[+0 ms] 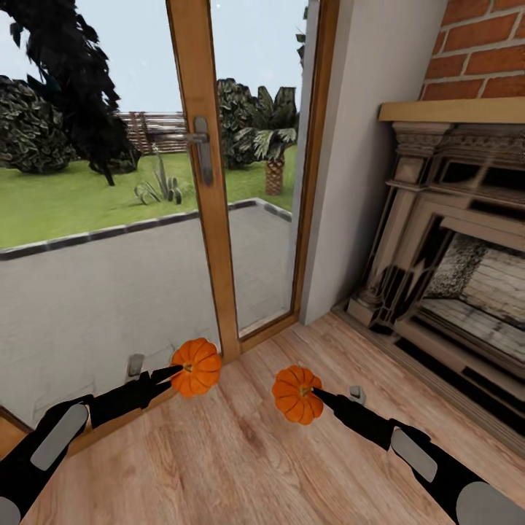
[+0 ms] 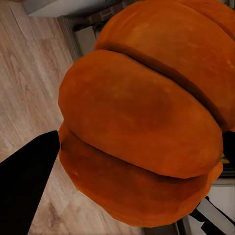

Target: Place each of the two pumpkins and all three candles from the living room inside a cabinet in the living room (use any cabinet), then make sure every cabinet is closed, and position the cauldron so it is next to a table in the living room.

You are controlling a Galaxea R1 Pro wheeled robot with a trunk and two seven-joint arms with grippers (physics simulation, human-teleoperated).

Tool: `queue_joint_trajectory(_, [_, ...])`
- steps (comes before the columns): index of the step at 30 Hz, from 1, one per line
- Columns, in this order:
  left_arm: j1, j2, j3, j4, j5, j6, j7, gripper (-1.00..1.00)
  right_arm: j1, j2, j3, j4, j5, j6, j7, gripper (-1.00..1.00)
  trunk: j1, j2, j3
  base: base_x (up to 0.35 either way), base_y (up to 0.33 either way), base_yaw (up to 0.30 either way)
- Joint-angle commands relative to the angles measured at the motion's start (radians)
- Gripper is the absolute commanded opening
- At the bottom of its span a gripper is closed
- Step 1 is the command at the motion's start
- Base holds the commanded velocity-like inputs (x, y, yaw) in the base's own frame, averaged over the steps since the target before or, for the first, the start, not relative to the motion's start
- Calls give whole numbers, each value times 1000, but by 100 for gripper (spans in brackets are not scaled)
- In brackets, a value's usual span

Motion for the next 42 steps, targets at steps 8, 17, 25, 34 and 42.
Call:
queue_joint_trajectory(8, [-1,1,-2,0,6,5,1,-100,-1,-1,5,0,-10,6,-1,-100,-31,56,38,0,0,0])
queue_joint_trajectory(17, [-1,1,-2,1,6,6,1,-100,0,-1,5,0,-10,5,-2,-100,-65,119,81,0,0,0])
queue_joint_trajectory(25, [-1,0,-2,0,6,5,1,-100,-1,-1,5,0,-9,-5,-1,-100,-96,175,119,0,0,0])
queue_joint_trajectory(34, [-1,0,-2,0,6,5,1,-100,0,-1,5,0,-8,-7,-1,-100,-130,238,162,0,0,0])
queue_joint_trajectory(42, [-1,1,-2,0,6,6,1,-100,-1,0,5,0,-8,-7,-1,-100,-161,294,200,0,0,0])
